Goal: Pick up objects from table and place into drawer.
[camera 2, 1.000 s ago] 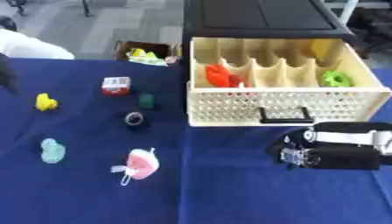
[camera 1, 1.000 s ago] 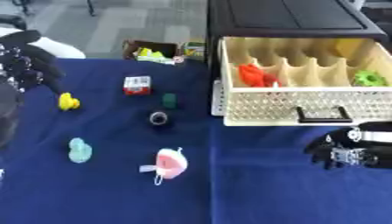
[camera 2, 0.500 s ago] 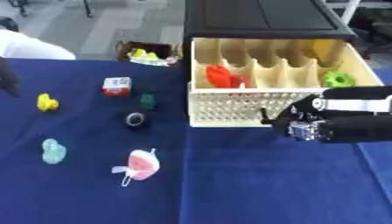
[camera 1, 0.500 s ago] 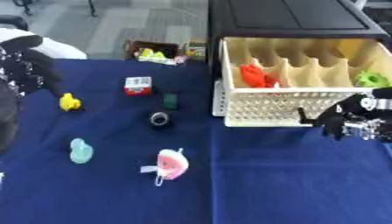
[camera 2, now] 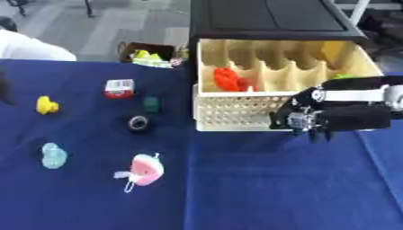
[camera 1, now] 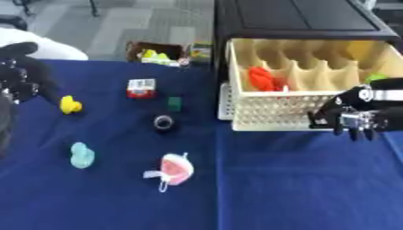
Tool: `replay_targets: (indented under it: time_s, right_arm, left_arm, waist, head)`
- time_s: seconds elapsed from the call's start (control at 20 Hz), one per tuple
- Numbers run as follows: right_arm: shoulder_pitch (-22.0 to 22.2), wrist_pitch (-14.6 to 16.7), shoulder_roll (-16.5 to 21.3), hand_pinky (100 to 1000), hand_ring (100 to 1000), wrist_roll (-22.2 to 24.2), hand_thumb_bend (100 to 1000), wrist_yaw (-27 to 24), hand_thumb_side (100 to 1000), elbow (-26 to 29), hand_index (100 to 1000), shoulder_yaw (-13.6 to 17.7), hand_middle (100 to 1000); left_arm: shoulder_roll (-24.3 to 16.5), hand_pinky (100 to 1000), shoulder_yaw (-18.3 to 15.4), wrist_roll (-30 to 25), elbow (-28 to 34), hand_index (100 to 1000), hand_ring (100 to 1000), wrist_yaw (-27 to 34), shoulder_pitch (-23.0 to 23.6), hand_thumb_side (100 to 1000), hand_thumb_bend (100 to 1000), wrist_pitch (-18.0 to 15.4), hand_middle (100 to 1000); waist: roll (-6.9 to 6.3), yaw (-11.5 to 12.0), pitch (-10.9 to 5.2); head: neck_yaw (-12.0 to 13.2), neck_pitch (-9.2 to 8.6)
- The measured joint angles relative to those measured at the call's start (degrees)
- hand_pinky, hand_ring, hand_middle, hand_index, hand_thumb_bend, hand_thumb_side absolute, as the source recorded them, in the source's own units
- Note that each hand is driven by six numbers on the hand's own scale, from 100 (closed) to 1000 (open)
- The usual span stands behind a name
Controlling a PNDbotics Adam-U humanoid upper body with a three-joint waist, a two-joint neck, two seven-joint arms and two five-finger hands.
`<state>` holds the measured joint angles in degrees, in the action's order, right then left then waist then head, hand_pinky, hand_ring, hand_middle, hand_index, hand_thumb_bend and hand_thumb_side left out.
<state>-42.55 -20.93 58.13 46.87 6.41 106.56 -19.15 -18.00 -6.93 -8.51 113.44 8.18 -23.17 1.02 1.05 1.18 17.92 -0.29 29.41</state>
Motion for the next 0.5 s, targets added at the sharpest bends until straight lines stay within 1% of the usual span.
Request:
replay_targets:
  time_s: [0.1, 0.2, 0.5]
  right_arm:
    - [-0.6, 0.2, -0.4, 758, 747, 0.1, 100, 0.5, 1000, -1.0, 877, 0.0, 740]
    - [-1.2, 0.4, -0.9, 719, 750, 0.1, 100, 1.0, 1000, -2.0, 876, -0.1, 743]
    - [-2.7, 1.5, -2.2, 723, 750, 0.1, 100, 1.9, 1000, -4.1, 875, -0.5, 743]
  left_arm:
    - [0.2, 452, -0.1, 0.0, 0.0, 807, 550, -0.1, 0.1, 1000, 102, 0.1, 566]
    - [0.4, 452, -0.3, -0.1, 0.0, 806, 550, -0.1, 0.2, 1000, 101, 0.2, 566]
    - [0.5, 455, -0.3, -0.6, 0.0, 805, 551, -0.2, 0.5, 1000, 105, 0.6, 567]
  waist:
    - [0.13, 0.1, 0.02]
    - [0.14, 0.1, 0.03]
    - [0.15, 0.3, 0.03]
  head:
    - [-0.2, -0.14]
    - [-0.4, -0.31]
    - [-0.8, -0.37]
